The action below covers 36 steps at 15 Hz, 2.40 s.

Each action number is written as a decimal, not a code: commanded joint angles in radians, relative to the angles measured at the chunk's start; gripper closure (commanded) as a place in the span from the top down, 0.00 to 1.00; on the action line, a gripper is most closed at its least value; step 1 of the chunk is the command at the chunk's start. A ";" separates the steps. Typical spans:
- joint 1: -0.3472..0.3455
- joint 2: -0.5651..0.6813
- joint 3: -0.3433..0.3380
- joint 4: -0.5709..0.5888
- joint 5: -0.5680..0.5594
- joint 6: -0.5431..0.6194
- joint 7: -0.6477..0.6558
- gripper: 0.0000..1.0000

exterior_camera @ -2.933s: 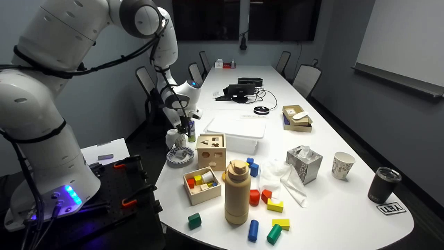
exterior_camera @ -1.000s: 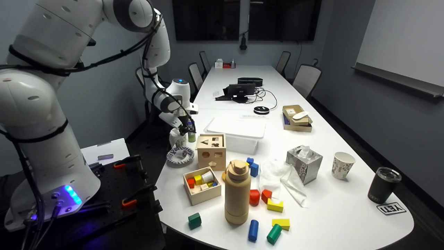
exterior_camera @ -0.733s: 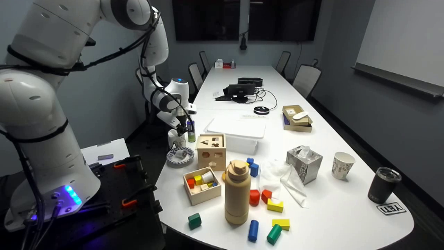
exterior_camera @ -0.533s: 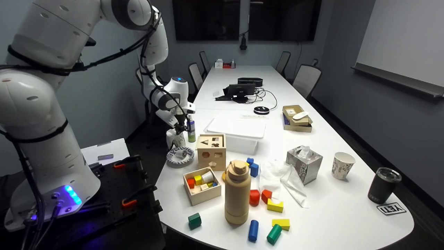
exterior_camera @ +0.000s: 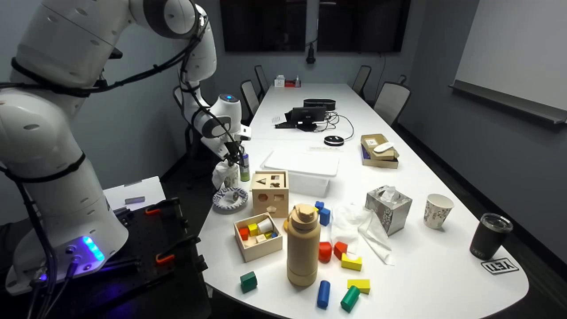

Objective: Use the napkin to wipe the rim of the paper cup

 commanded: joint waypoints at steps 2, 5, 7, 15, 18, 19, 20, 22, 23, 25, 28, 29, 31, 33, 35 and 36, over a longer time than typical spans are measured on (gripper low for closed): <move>0.046 -0.042 -0.067 -0.048 -0.077 0.065 -0.012 0.00; 0.082 -0.063 -0.119 -0.064 -0.132 0.047 -0.014 0.00; 0.098 -0.074 -0.138 -0.074 -0.151 0.018 -0.007 0.00; 0.015 -0.044 -0.035 -0.049 -0.073 -0.084 0.004 0.00; -0.035 -0.031 0.024 -0.049 -0.040 -0.039 -0.008 0.00; -0.047 -0.026 0.037 -0.046 -0.033 -0.029 -0.009 0.00; -0.059 -0.022 0.050 -0.044 -0.029 -0.017 -0.011 0.00; -0.072 -0.020 0.061 -0.047 -0.033 0.019 -0.011 0.00; -0.064 -0.020 0.051 -0.050 -0.042 0.043 -0.008 0.00; -0.017 -0.031 -0.003 -0.053 -0.059 0.079 0.013 0.00; 0.092 -0.060 -0.125 -0.059 -0.078 0.099 0.044 0.00; 0.136 -0.064 -0.173 -0.058 -0.081 0.106 0.053 0.00; 0.224 -0.072 -0.266 -0.058 -0.082 0.093 0.068 0.00; 0.306 -0.079 -0.347 -0.053 -0.075 0.041 0.101 0.00; 0.342 -0.080 -0.377 -0.049 -0.074 -0.009 0.132 0.00; 0.335 -0.078 -0.364 -0.046 -0.074 -0.034 0.139 0.00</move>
